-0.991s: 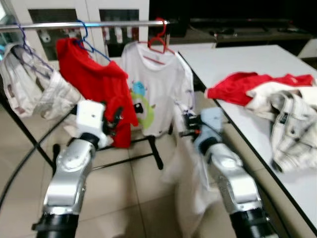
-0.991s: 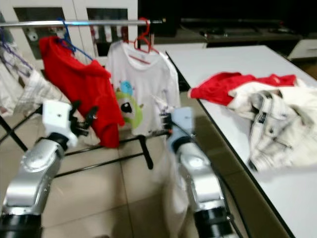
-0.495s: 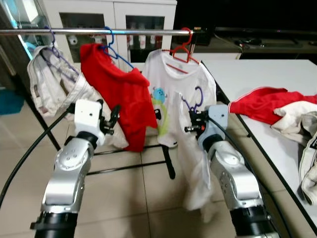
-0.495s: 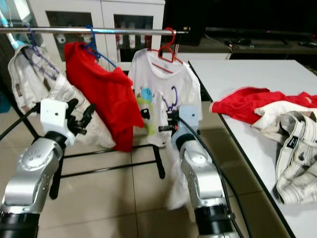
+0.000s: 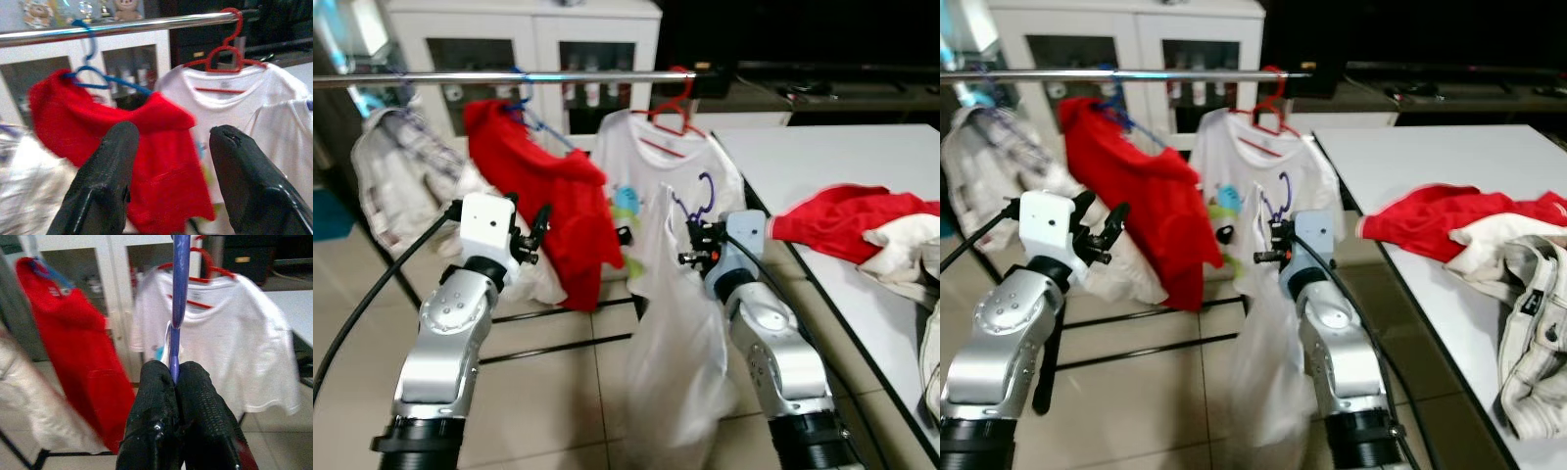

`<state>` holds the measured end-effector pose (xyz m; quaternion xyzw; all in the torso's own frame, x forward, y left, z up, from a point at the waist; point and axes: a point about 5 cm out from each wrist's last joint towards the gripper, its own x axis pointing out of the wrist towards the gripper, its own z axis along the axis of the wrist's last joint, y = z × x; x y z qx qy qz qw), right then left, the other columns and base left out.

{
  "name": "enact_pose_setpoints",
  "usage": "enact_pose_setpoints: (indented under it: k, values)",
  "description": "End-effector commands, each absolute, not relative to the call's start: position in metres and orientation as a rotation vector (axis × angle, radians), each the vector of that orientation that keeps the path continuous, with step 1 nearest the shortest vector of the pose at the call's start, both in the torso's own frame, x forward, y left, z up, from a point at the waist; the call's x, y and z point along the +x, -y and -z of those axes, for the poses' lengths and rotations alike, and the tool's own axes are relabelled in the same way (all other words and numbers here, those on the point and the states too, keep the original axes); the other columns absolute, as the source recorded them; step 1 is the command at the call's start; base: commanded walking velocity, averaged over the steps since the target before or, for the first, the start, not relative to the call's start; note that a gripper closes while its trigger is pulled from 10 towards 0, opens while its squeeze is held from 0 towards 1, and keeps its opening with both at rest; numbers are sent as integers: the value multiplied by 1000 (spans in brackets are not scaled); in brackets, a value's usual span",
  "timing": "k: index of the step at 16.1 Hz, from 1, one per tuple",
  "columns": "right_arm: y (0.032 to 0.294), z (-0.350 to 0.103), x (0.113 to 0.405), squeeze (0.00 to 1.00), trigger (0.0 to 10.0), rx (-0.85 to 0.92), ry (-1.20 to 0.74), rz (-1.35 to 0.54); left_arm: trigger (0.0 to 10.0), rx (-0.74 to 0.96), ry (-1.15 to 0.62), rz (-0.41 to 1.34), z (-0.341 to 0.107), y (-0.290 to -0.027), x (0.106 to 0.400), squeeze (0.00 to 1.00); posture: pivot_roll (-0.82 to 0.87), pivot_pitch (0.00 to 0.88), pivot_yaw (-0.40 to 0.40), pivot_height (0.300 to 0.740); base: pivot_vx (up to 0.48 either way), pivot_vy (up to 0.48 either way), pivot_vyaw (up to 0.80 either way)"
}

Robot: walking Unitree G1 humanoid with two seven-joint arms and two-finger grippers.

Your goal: Hang hanger

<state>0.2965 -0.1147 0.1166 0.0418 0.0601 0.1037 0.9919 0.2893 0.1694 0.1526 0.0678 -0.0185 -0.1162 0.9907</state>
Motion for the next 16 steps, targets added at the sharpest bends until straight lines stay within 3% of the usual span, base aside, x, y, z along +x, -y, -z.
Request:
enact_pose_setpoints:
  k: [1,16]
  values:
    - [119,-126,299,0,10000,77,-73,-193,10000,141,40,262,-154,-164,289,0,-2,0,-47,740,326,0,0]
    - [123,-127,301,0,10000,30,-58,-176,10000,135,23,280,-151,-162,285,0,-2,0,-53,740,353,0,59]
